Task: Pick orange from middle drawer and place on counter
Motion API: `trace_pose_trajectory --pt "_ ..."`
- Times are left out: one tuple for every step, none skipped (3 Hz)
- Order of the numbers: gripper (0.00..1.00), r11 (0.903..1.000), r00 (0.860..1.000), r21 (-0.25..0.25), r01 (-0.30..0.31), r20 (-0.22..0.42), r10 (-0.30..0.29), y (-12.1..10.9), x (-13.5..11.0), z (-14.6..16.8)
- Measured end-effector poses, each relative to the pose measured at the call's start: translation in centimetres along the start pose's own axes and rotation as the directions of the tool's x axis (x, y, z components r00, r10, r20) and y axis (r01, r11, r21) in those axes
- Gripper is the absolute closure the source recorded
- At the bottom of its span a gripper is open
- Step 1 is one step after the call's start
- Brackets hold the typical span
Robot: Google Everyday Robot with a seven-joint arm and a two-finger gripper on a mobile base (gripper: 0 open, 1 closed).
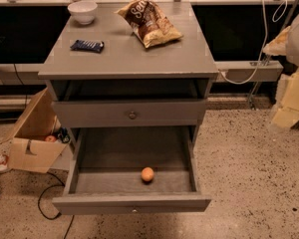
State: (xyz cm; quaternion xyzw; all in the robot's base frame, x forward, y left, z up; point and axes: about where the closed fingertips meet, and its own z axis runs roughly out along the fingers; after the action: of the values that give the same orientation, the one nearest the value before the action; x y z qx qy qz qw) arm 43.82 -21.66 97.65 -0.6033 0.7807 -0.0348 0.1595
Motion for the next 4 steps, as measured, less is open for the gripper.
trace_pose_trajectory --pt "0.0 1.0 1.0 0.0 0.0 0.0 0.0 0.0 0.0 0.0" --pt "0.0 0.9968 0.994 -0.057 -0.056 0.094 0.061 0.4 -0.5 4.0" --pt "0.0 0.9661 0.947 -0.214 -0.144 0.253 0.197 2.2 -2.2 13.0" --pt "0.0 0.9582 0.909 -0.216 -0.187 0.332 0.253 1.1 -4.3 14.2"
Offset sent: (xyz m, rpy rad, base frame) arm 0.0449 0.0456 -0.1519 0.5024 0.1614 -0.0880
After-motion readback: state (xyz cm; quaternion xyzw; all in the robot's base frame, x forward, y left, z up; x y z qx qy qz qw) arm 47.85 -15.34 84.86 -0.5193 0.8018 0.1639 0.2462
